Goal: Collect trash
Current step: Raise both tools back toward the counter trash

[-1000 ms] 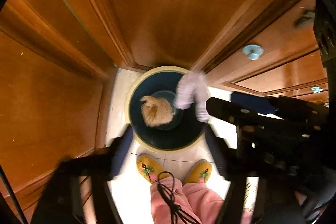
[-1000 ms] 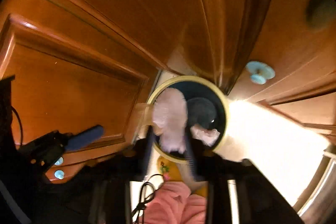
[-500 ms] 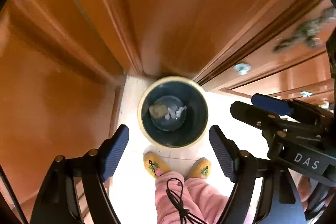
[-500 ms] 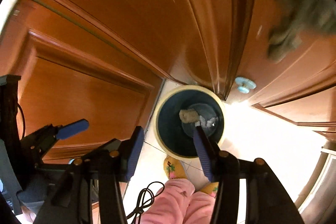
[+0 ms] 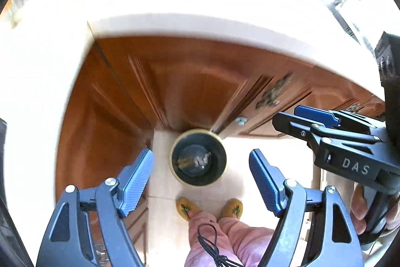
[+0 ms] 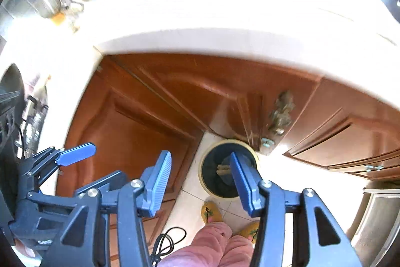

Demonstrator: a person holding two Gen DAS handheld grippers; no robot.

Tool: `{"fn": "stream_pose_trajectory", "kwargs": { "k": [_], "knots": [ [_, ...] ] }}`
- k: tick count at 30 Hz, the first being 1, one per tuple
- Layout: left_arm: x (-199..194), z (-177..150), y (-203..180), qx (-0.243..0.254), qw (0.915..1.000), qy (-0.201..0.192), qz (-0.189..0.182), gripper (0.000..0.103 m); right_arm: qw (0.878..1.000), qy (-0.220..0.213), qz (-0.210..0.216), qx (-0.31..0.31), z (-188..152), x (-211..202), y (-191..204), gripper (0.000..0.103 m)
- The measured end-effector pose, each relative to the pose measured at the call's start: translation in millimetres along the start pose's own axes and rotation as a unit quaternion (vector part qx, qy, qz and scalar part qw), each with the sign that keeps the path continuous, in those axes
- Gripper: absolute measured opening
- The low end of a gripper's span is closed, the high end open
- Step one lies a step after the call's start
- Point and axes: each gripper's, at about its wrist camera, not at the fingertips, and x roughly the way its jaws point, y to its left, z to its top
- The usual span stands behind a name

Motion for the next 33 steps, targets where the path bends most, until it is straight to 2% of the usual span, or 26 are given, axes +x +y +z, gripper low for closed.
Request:
{"fn": "stream_pose_trajectory", "kwargs": {
  "k": [2,8,10,12,16,20,23,29,33],
  "knots": [
    [-27,10,-4,0.011,0.9998,-0.018,0.005,0.077,1.000,-0.017,-0.008,-0.004,8,-22,4,0.050],
    [-103,51,-5,0.023,0.9944,-0.103,0.006,0.079,0.996,-0.081,-0.035,0.000,44,-97,20,0.050],
    [-129,67,-8,0.030,0.9907,-0.132,0.008,0.084,0.994,-0.106,-0.037,0.003,55,-114,19,0.050],
    [-153,83,-12,0.038,0.9862,-0.161,0.007,0.085,0.990,-0.135,-0.043,0.005,63,-132,20,0.050],
    [-176,109,-18,0.068,0.9754,-0.210,0.000,0.088,0.981,-0.184,-0.057,0.014,78,-166,27,0.050],
    [-184,128,-28,0.087,0.9686,-0.233,-0.007,0.089,0.974,-0.214,-0.076,0.027,88,-179,30,0.050],
    [-176,145,-37,0.095,0.9671,-0.236,-0.012,0.090,0.970,-0.225,-0.085,0.032,94,-188,25,0.050],
    [-128,186,-45,0.061,0.9774,-0.201,-0.023,0.091,0.974,-0.205,-0.090,0.037,118,-178,2,0.050],
    [-89,217,-49,0.027,0.9838,-0.176,-0.017,0.091,0.979,-0.183,-0.068,0.049,148,-154,-26,0.050]
  ]
}}
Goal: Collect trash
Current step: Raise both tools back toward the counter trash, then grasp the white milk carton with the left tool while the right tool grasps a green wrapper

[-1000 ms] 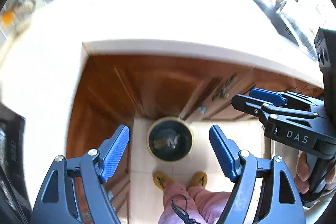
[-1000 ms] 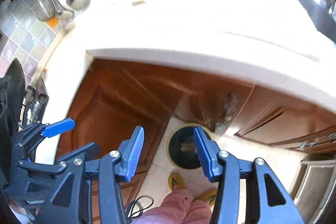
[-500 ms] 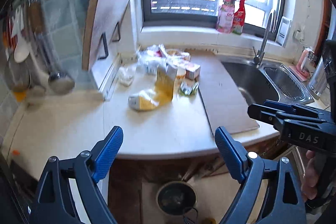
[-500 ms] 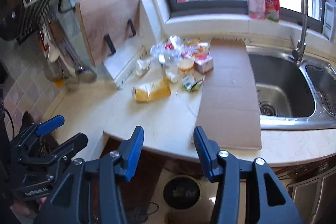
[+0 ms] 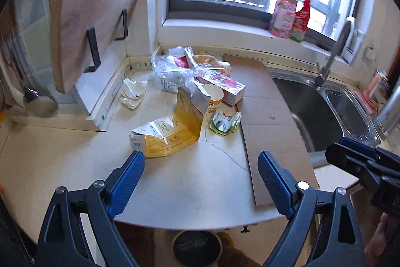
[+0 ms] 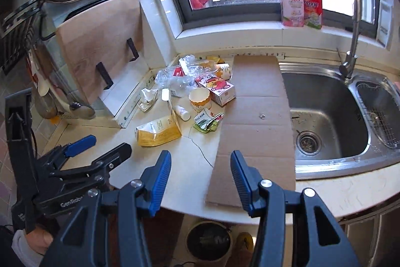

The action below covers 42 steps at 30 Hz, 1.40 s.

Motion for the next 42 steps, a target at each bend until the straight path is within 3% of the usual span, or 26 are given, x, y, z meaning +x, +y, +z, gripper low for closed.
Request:
{"fn": "stream_pose_trajectory", "kwargs": {
  "k": [12,14,17,19,21,22,30,34,35,37,42],
  "knots": [
    [143,54,-5,-0.086,0.9924,0.058,0.065,0.089,0.990,0.123,0.069,0.028,61,141,-61,0.050],
    [160,54,-1,-0.106,0.9895,0.067,0.072,0.081,0.985,0.147,0.079,0.033,64,164,-65,0.050],
    [178,54,5,-0.126,0.9860,0.078,0.077,0.056,0.980,0.171,0.094,0.042,67,189,-68,0.050],
    [185,52,10,-0.135,0.9841,0.082,0.081,0.029,0.977,0.183,0.102,0.046,68,203,-69,0.050],
    [186,51,15,-0.143,0.9832,0.079,0.082,0.011,0.975,0.191,0.107,0.048,70,212,-68,0.050],
    [184,50,17,-0.144,0.9828,0.077,0.087,0.007,0.973,0.196,0.111,0.051,70,217,-68,0.050],
    [146,39,32,-0.145,0.9827,0.059,0.100,0.004,0.968,0.212,0.121,0.051,73,242,-61,0.050],
    [130,27,38,-0.153,0.9805,0.070,0.101,0.004,0.968,0.215,0.121,0.046,75,251,-55,0.048],
    [126,24,39,-0.155,0.9799,0.074,0.102,0.004,0.968,0.215,0.120,0.043,75,253,-52,0.044],
    [120,19,41,-0.159,0.9781,0.083,0.105,0.004,0.968,0.221,0.115,0.031,73,257,-46,0.022],
    [108,5,41,-0.167,0.9727,0.106,0.121,0.004,0.970,0.212,0.115,0.001,70,252,-32,0.012]
  ]
}}
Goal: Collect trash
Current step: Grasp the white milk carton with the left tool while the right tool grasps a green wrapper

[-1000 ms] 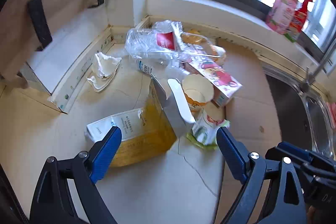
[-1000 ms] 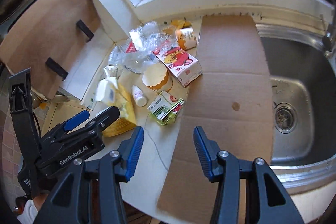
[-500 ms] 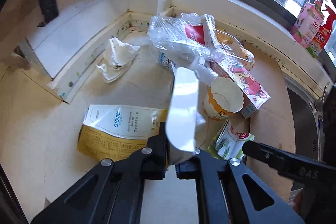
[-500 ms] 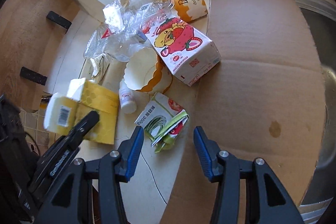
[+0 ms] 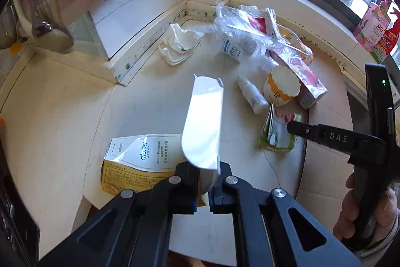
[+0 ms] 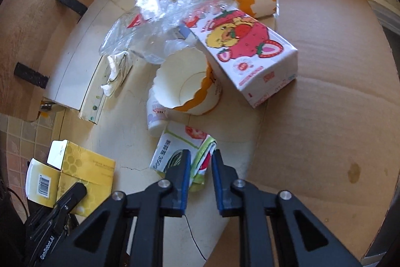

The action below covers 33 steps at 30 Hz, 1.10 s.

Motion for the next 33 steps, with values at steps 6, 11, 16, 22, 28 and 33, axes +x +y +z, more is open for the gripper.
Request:
{"fn": "stream_pose_trajectory", "kwargs": {
  "k": [6,11,16,22,28,33],
  "knots": [
    [-16,-17,3,0.001,1.0000,0.000,0.009,0.004,0.999,-0.019,0.004,-0.025,-8,-16,17,0.007],
    [-37,-31,3,0.015,0.9998,-0.011,-0.004,0.004,0.998,-0.050,0.003,-0.045,-28,-49,32,0.007],
    [-61,-54,3,0.037,0.9987,-0.027,-0.022,0.004,0.994,-0.089,-0.006,-0.060,-64,-85,50,0.007],
    [-83,-101,17,0.040,0.9953,-0.034,-0.081,0.004,0.992,-0.113,-0.022,-0.058,-130,-110,69,0.007],
    [-67,-148,13,0.045,0.9891,-0.035,-0.136,0.004,0.989,-0.116,-0.059,-0.065,-203,-115,75,0.007],
    [-58,-200,11,0.054,0.9873,-0.030,-0.146,0.004,0.989,-0.102,-0.085,-0.060,-260,-108,68,0.007]
  ]
}}
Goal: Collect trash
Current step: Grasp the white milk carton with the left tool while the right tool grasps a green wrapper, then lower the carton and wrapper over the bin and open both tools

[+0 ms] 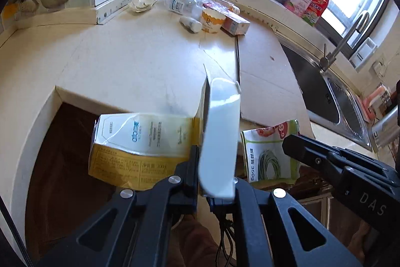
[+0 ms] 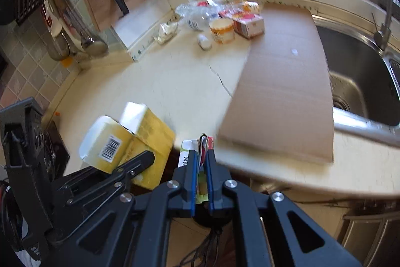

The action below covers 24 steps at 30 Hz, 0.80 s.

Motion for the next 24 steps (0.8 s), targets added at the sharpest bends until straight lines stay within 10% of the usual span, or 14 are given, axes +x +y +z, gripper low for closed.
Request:
{"fn": "stream_pose_trajectory", "kwargs": {
  "k": [11,24],
  "knots": [
    [11,-76,20,-0.016,0.9994,0.031,0.008,0.004,0.999,0.043,0.022,0.004,-78,30,7,0.007],
    [100,-123,105,-0.167,0.9794,0.103,0.048,0.004,0.990,0.109,0.033,-0.080,-84,145,36,0.007]
  ]
}}
